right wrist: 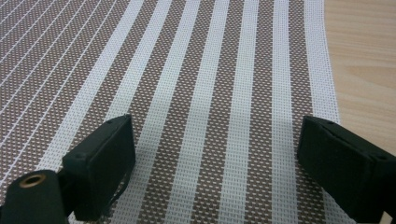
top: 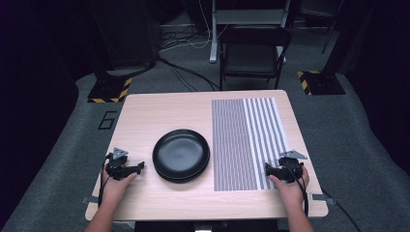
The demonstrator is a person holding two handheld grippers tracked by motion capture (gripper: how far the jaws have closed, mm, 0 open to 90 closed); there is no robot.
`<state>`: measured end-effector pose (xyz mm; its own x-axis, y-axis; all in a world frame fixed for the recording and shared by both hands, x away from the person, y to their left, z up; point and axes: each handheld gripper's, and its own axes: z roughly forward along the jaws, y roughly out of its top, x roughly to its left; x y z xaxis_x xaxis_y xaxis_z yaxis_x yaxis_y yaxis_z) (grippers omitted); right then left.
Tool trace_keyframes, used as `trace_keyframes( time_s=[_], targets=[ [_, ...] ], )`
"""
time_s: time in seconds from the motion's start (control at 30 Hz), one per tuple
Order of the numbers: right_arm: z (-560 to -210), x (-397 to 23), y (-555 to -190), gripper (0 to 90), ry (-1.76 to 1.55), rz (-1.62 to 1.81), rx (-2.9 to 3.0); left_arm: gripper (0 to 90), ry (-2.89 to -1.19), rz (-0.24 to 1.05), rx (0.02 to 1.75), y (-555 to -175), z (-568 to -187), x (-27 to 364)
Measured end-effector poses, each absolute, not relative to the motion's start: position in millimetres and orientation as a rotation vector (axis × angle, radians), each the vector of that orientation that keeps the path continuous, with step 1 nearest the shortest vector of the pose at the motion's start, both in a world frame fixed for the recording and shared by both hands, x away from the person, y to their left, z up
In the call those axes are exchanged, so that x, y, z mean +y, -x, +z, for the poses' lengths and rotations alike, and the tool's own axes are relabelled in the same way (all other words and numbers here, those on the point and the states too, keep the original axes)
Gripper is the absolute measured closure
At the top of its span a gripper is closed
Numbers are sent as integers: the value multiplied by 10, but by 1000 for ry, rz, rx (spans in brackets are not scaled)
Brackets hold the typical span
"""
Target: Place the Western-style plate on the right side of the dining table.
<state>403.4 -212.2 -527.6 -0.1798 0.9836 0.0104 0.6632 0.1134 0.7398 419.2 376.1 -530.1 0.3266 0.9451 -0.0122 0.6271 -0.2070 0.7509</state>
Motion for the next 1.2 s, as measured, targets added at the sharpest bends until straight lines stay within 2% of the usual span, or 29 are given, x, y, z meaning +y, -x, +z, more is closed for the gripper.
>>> trace_keyframes(
  time_s=[0.27,0.57,0.63,0.67,0.7,0.77,0.8,0.83,0.9,1.03,1.2],
  targets=[
    [-5276,-2123,-4032,109,-1592,850,1904,174,-1926,613,1384,-4190,-5301,3760],
    [-5274,-2117,-4042,125,-1591,855,1902,220,-1904,629,1406,-4183,-5300,3766],
    [-5271,-2110,-4033,204,-1560,873,1906,233,-1899,628,1406,-4179,-5296,3771],
    [-5271,-2110,-4033,204,-1560,873,1906,261,-1899,628,1406,-4179,-5296,3771],
    [-5267,-2099,-4021,270,-1557,875,1904,280,-1901,628,1409,-4171,-5288,3780],
    [-5266,-2094,-4019,296,-1557,885,1898,293,-1902,628,1409,-4166,-5285,3782],
    [-5264,-2090,-4016,332,-1555,891,1897,349,-1880,641,1405,-4155,-5294,3781],
    [-5264,-2090,-4016,332,-1555,891,1897,366,-1880,641,1405,-4155,-5294,3781],
    [-5260,-2089,-4009,430,-1558,903,1878,402,-1878,635,1420,-4146,-5278,3797],
    [-5250,-2122,-4007,478,-1586,931,1860,483,-1850,616,1450,-4142,-5262,3809],
    [-5206,-2135,-3988,492,-1585,942,1841,514,-1843,589,1454,-4124,-5200,3800]
  ],
)
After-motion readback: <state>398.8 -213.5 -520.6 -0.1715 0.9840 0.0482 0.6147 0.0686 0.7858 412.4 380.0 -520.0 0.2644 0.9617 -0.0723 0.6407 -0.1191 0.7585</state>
